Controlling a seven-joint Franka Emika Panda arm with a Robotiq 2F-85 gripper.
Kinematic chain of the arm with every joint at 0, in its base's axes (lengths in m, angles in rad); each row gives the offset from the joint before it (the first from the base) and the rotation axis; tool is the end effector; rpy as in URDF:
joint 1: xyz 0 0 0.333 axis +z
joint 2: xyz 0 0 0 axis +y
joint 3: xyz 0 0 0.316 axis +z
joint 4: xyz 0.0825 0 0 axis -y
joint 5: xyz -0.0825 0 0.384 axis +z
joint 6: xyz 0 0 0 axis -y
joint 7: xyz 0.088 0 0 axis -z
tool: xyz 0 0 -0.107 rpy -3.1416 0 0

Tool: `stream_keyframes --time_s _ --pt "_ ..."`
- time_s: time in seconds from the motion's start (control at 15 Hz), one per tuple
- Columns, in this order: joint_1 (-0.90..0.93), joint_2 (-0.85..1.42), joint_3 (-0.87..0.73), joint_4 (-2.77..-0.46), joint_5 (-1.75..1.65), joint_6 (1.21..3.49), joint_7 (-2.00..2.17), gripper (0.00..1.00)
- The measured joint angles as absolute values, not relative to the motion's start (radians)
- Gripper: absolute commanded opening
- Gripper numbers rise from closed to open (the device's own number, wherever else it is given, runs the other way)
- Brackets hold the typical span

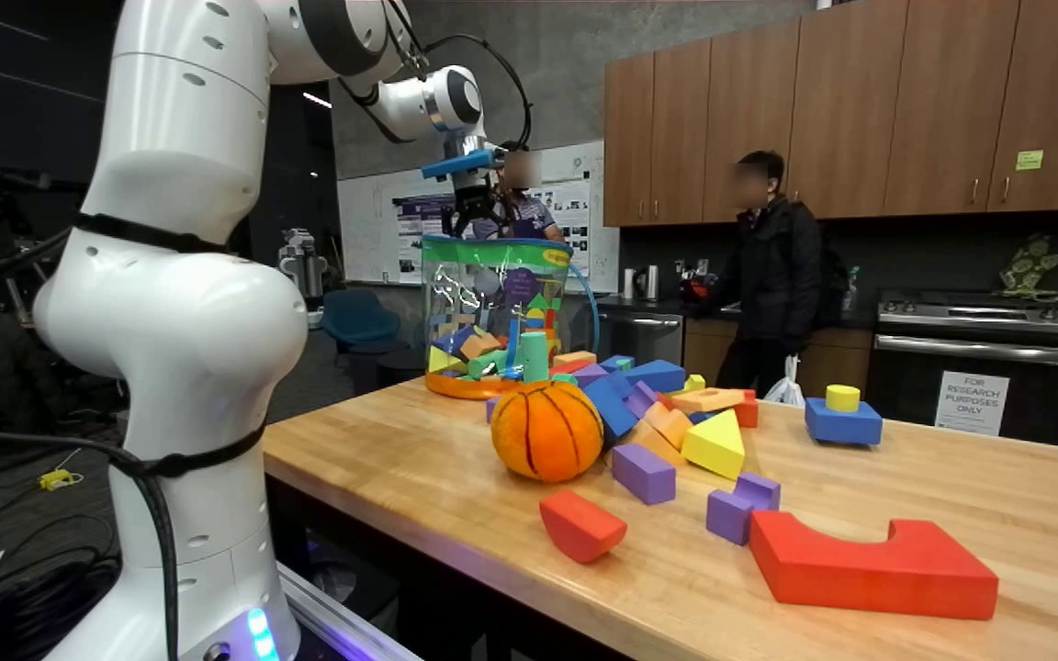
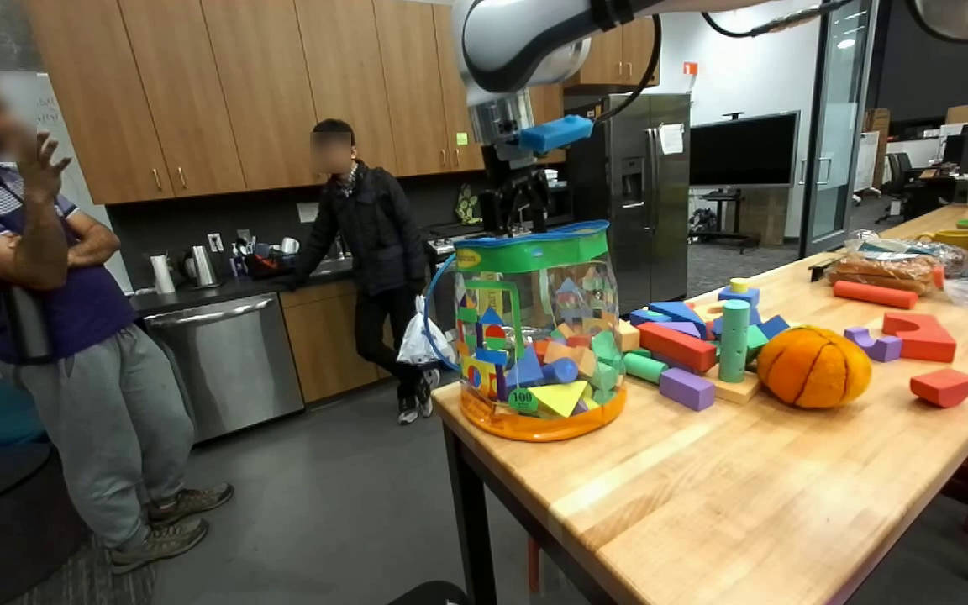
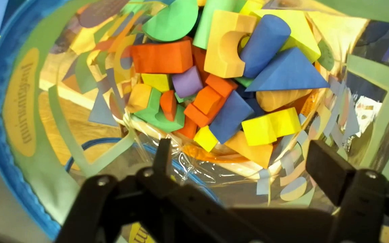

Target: Move the orange block from the bag to the table

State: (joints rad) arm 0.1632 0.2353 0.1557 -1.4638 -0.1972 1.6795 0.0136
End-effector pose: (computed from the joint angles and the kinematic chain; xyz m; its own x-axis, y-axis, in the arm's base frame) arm 0.6081 0.1698 0.5478 0.9481 0.3175 -0.0160 0.3160 -0.9354 0.1590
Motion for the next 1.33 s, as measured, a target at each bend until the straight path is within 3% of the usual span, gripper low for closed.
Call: stream_keyframes --time_s 0.33,0.87,1.33 --pt "0.163 0.231 0.155 -1.464 -0.201 1.668 -0.001 1.00" --pt "0.166 0.266 0.146 -1.288 -0.232 1.416 -0.123 1.00" --pt "0.171 0.299 0.146 -1.243 -0.236 1.414 -0.127 1.00"
